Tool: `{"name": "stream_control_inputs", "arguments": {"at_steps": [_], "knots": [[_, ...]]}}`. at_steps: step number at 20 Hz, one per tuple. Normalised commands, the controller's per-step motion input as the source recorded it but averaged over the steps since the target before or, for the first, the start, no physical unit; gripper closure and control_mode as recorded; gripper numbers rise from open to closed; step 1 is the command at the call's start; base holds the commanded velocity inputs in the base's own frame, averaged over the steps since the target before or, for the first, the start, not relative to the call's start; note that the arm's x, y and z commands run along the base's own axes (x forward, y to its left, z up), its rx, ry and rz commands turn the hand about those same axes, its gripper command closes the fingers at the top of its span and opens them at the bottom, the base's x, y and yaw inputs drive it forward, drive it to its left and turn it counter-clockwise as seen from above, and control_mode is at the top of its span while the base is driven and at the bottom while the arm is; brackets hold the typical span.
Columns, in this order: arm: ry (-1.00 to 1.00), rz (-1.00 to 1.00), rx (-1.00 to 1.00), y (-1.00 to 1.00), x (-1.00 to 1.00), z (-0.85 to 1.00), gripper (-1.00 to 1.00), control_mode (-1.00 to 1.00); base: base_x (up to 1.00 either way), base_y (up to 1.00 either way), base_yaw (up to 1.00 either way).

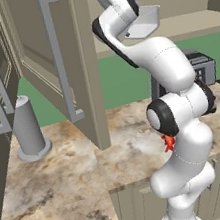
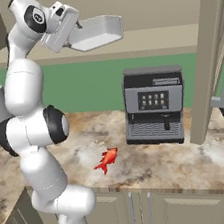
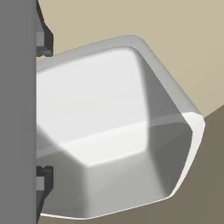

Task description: Retrieve the tupperware from the cabinet, then place the raw meat into the tupperware to avoid contamination.

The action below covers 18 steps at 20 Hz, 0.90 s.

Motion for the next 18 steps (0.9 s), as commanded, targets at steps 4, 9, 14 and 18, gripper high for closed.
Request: {"name": "stream_control_inputs", "arguments": {"at_steps": [4, 9, 14, 18], "knots": [[0.00, 0.00, 0.00, -0.19, 0.05, -0.32, -1.00, -1.00, 0.00, 0.00, 0.00], [0.00, 0.00, 0.00, -0.04, 0.07, -0.17, -1.00, -1.00, 0.00, 0.00, 0.00], [0.02, 0.00, 0.00, -0.01, 0.06, -0.18, 1.00, -1.00, 0.00, 0.00, 0.00], [0.04, 0.00, 0.00, 0.00, 0.02, -0.13, 1.00, -1.00, 0.00, 0.00, 0.00]]}}
